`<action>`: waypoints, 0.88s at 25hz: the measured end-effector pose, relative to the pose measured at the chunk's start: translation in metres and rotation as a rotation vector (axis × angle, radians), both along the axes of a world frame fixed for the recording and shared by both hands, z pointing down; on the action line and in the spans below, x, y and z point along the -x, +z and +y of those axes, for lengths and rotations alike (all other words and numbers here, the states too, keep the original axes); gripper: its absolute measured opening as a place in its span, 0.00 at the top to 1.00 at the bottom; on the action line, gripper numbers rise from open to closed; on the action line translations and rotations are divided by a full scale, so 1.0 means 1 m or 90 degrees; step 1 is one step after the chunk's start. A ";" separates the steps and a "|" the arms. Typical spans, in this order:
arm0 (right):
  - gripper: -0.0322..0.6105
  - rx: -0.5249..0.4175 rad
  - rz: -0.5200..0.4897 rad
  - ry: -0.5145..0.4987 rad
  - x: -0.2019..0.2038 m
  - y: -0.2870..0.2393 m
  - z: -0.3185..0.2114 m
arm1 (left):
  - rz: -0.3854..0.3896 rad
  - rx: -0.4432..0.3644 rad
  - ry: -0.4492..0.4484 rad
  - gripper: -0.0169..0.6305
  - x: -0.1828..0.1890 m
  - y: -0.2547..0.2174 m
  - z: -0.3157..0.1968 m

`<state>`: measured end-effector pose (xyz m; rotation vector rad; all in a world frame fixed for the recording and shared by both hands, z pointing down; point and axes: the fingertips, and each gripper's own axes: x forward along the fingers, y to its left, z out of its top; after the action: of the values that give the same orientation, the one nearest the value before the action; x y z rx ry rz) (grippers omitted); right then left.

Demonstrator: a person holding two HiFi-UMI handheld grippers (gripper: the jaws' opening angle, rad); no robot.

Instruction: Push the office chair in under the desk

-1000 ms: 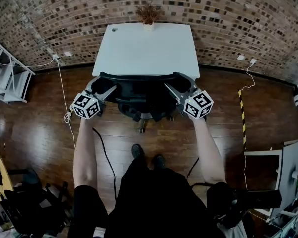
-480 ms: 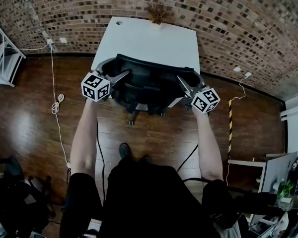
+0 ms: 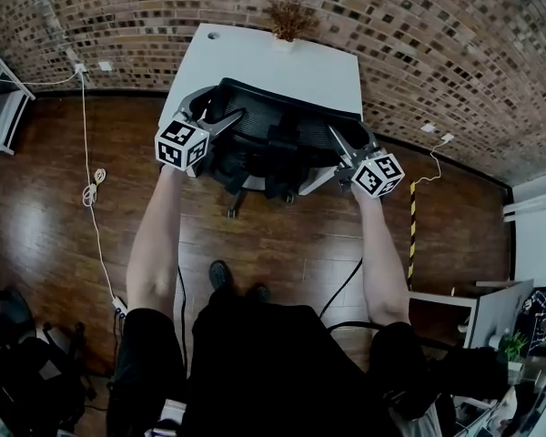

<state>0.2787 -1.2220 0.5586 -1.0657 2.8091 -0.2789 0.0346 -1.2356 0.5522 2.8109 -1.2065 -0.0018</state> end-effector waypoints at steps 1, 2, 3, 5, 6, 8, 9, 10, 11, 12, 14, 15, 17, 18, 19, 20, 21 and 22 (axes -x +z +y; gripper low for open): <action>0.56 0.002 -0.001 0.007 -0.003 0.001 -0.005 | -0.003 0.001 -0.002 0.31 -0.002 0.001 -0.007; 0.56 0.003 -0.002 0.011 -0.005 0.002 -0.011 | -0.005 0.004 -0.004 0.31 -0.004 0.002 -0.013; 0.56 0.003 0.000 0.010 -0.005 0.004 -0.015 | -0.005 0.006 -0.005 0.30 -0.004 0.003 -0.017; 0.56 0.003 0.006 0.002 -0.004 0.006 -0.022 | -0.001 0.004 -0.008 0.30 -0.004 0.004 -0.021; 0.56 0.005 0.009 -0.002 -0.004 0.006 -0.024 | 0.003 0.000 -0.009 0.30 -0.004 0.004 -0.022; 0.56 0.005 0.013 -0.005 -0.005 0.003 -0.026 | 0.007 -0.009 -0.013 0.30 -0.005 0.001 -0.023; 0.56 0.003 0.013 -0.006 -0.005 0.002 -0.027 | 0.008 -0.012 -0.015 0.30 -0.005 0.000 -0.023; 0.56 0.003 0.013 -0.008 -0.006 0.001 -0.027 | 0.008 -0.014 -0.016 0.30 -0.006 -0.002 -0.023; 0.56 0.004 0.014 -0.010 -0.005 0.000 -0.026 | 0.008 -0.016 -0.017 0.30 -0.006 -0.002 -0.022; 0.56 0.008 0.013 -0.013 -0.005 0.000 -0.024 | 0.007 -0.019 -0.019 0.30 -0.006 -0.003 -0.019; 0.54 0.014 0.010 -0.015 -0.005 -0.003 -0.016 | 0.002 -0.030 -0.019 0.30 -0.003 -0.005 -0.011; 0.51 0.014 0.006 -0.009 -0.007 -0.006 -0.010 | 0.000 -0.030 -0.013 0.31 -0.001 -0.006 -0.006; 0.52 0.017 -0.014 0.022 -0.020 -0.020 0.011 | 0.009 -0.008 0.006 0.31 0.004 -0.009 0.008; 0.50 0.024 -0.029 0.041 -0.030 -0.029 0.025 | 0.029 0.007 0.010 0.31 0.012 -0.015 0.014; 0.54 0.033 -0.044 0.060 -0.041 -0.041 0.038 | 0.060 0.016 -0.002 0.31 0.025 -0.027 0.019; 0.54 0.043 -0.058 0.077 -0.052 -0.053 0.052 | 0.094 0.014 -0.031 0.31 0.043 -0.043 0.024; 0.54 0.053 -0.072 0.090 -0.063 -0.064 0.065 | 0.128 0.003 -0.071 0.31 0.064 -0.063 0.032; 0.57 0.065 -0.087 0.100 -0.073 -0.069 0.078 | 0.160 -0.009 -0.109 0.31 0.084 -0.082 0.044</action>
<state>0.3518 -1.1444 0.4892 -1.2303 2.5986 -0.4647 -0.0494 -1.1912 0.4698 2.6084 -1.3816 -0.3626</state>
